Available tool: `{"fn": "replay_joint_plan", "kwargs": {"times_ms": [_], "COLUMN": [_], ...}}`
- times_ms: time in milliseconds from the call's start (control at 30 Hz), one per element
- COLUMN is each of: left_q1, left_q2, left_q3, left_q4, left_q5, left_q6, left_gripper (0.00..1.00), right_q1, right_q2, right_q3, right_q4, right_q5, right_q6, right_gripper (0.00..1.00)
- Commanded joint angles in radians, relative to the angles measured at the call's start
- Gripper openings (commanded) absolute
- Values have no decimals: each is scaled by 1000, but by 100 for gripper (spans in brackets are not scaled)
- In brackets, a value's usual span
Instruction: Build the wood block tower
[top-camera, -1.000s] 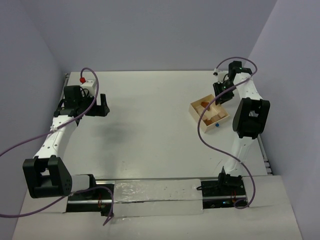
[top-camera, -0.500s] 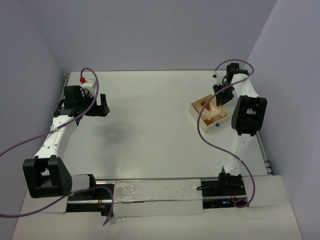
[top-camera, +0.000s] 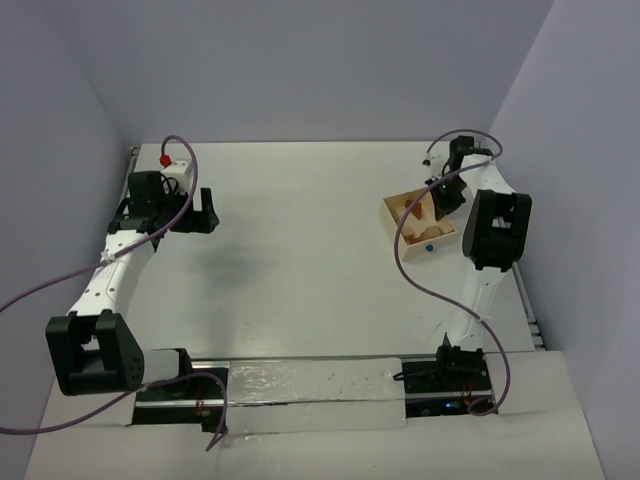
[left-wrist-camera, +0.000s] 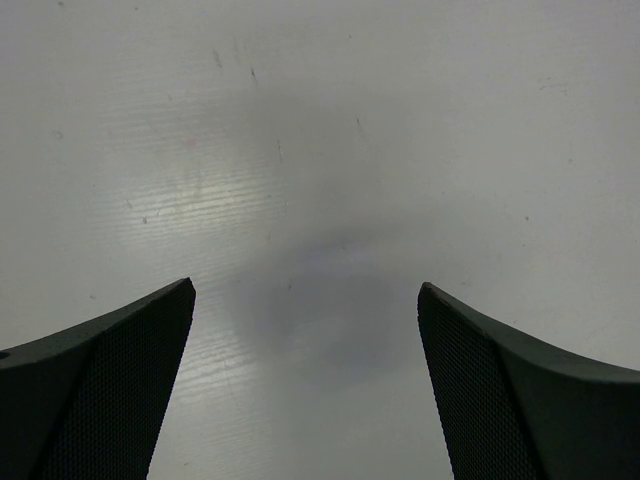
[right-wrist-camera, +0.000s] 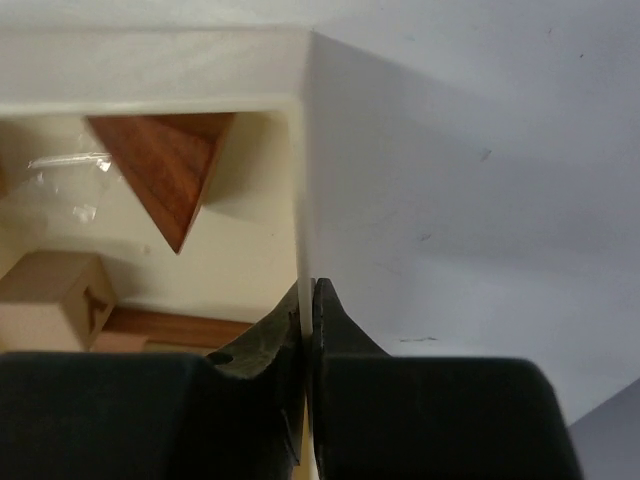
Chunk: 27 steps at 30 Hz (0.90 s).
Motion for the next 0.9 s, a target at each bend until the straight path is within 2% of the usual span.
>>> {"fn": "replay_joint_plan", "kwargs": {"times_ms": [0,133,300,500,600,700,767,867], "left_q1": [-4,-5,-5,-5,-5,-5,-4,-5], "left_q2": [12,17,12,18,23,23,22,23], "left_q3": [36,37,33,39,48,54,57,59], "left_q4": [-6,-12,-20,-25,-32,-41,-44,-49], "left_q5": [-9,-27,-38,-41,-44,-49,-53,-53], "left_q6": [11,18,20,8,-1,-6,-9,-12], "left_gripper": [99,99,99,99,99,99,99,99], "right_q1": [20,55,105,245,327,427,514,560], "right_q2": [5,-88,-264,-453,-518,-581,-617,-608], "right_q3": [-62,-128,-119,-134,-177,-291,-423,-477], "right_q4": [94,175,228,360,453,621,800,813], "right_q5": [53,100,174,402,535,699,805,834], "right_q6": [59,108,173,251,241,174,73,57], "right_gripper": [0,0,0,0,0,0,0,0]}}
